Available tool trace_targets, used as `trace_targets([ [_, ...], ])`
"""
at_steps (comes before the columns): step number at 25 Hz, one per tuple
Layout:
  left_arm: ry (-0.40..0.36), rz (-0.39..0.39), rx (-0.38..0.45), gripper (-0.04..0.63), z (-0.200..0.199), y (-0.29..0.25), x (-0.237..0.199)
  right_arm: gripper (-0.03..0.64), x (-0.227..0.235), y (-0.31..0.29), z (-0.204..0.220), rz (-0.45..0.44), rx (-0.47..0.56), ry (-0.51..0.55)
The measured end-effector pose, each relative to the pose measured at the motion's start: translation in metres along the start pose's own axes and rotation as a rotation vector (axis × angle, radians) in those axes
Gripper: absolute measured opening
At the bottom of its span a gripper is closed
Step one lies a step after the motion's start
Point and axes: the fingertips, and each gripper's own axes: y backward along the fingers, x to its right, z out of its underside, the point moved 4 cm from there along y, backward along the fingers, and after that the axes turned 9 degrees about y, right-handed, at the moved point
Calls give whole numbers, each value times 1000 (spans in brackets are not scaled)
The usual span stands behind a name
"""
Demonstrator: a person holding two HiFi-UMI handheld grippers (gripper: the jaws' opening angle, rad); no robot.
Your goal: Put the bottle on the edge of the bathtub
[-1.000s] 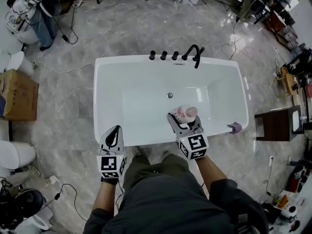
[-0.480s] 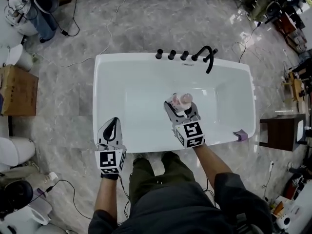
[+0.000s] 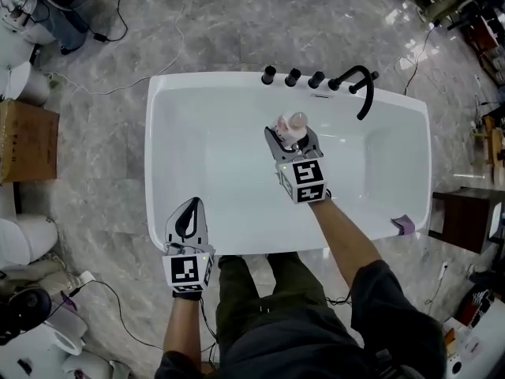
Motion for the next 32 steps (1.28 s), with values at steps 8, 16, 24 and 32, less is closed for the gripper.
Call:
trace_targets([
  [8,17,-21,-60,3,34,-26,-22,232,22,-87,13,17,33,-3],
  [16,48,-58,-118,3,80,-36,-43,232,45,-162,34,48,39,28],
  [24,71,-73,-166,3,123,-41,-60,232,58,-218,56,74,34,20],
  [32,99,-106,-214,3,154,-41,-70,232,63,-267,69,83,32,25],
])
